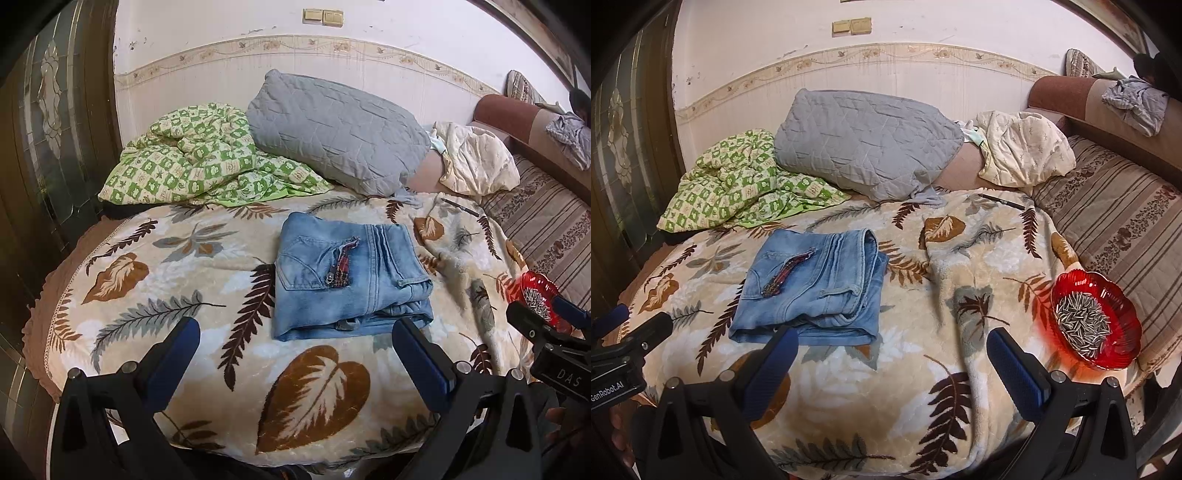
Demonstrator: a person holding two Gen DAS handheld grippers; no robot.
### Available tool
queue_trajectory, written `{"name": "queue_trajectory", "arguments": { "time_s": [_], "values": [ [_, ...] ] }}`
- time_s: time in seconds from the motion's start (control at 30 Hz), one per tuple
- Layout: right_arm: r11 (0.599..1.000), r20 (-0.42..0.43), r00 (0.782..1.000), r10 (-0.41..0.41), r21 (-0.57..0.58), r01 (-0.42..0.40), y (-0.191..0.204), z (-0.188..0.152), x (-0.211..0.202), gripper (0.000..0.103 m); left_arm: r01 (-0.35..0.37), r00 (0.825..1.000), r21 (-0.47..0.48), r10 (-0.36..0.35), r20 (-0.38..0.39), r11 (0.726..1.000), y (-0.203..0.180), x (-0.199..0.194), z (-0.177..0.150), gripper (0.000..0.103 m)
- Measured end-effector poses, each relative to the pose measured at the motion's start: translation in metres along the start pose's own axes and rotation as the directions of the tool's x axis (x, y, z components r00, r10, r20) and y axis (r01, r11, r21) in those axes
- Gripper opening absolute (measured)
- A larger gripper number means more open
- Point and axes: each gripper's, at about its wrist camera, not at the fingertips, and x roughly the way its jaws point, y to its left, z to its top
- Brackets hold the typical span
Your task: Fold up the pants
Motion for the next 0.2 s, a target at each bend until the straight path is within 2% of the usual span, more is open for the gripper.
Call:
{"name": "queue_trajectory", "arguments": {
  "time_s": [0.2],
  "values": [
    [1.0,-0.002,1.0,-0.001,0.001,0.001,0.0009,-0.0011,0.0009,0.103,0.02,1.0,-0.015,-0.02,0.016,1.0,0.0004,-0.0026,-0.0011,0.103]
  ]
}}
